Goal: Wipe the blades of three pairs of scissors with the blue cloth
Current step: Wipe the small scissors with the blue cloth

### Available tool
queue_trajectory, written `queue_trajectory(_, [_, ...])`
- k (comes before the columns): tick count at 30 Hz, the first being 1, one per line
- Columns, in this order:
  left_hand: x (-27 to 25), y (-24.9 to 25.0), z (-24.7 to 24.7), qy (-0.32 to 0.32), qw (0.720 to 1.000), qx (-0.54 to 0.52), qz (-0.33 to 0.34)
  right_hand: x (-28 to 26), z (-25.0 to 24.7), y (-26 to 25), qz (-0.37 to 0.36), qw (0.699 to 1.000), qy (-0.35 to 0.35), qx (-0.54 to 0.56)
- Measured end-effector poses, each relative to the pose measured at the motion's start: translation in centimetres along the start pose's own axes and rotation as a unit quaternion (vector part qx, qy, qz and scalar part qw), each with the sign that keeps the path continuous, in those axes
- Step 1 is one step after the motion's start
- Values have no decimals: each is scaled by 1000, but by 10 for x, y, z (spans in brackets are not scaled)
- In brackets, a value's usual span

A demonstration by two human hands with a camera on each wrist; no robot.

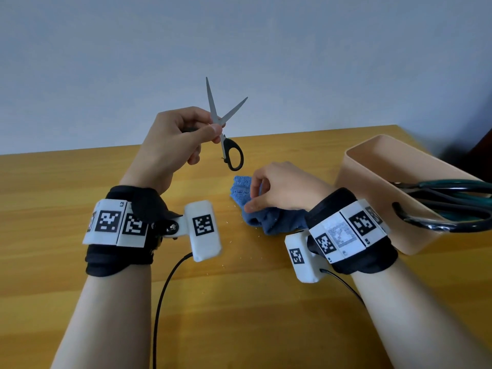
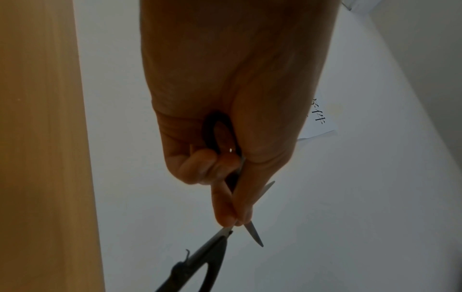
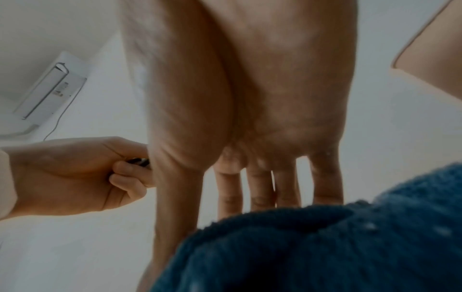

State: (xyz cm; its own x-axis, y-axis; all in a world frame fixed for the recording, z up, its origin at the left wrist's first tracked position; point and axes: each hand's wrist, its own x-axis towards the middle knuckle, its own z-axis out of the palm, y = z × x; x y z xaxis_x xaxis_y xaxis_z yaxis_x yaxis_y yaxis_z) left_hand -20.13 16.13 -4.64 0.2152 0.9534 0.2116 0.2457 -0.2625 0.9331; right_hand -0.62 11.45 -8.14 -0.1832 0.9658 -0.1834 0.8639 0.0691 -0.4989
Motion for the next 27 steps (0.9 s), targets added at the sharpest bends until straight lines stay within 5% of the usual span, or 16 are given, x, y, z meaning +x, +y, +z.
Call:
queue_trajectory(4, [0, 0, -2, 1, 1000, 2, 2, 0, 0, 0, -17, 1000, -5, -22])
queue_trajectory(10, [3, -3, -4, 61, 998, -26, 9, 0, -17, 1, -92, 971, 199, 90])
queue_trajectory(16, [4, -1, -7, 116, 991, -59, 26, -12, -40, -10, -227, 825, 440, 274])
queue_trajectory(18, [3, -1, -7, 118, 991, -61, 30, -14, -43, -11, -261, 775, 471, 330])
queue_trajectory(20, [3, -1, -6, 119, 991, -61, 31, -12, -42, -8, -252, 760, 472, 368])
queue_trajectory(23, [3, -1, -5, 117, 991, -60, 31, -3, -36, 2, -123, 841, 451, 271])
queue_trajectory(25, [4, -1, -5, 116, 991, -57, 29, 2, -29, 10, -32, 925, 361, 112])
queue_trajectory(27, [4, -1, -4, 115, 991, -55, 27, 0, -23, 9, 22, 966, 259, 0])
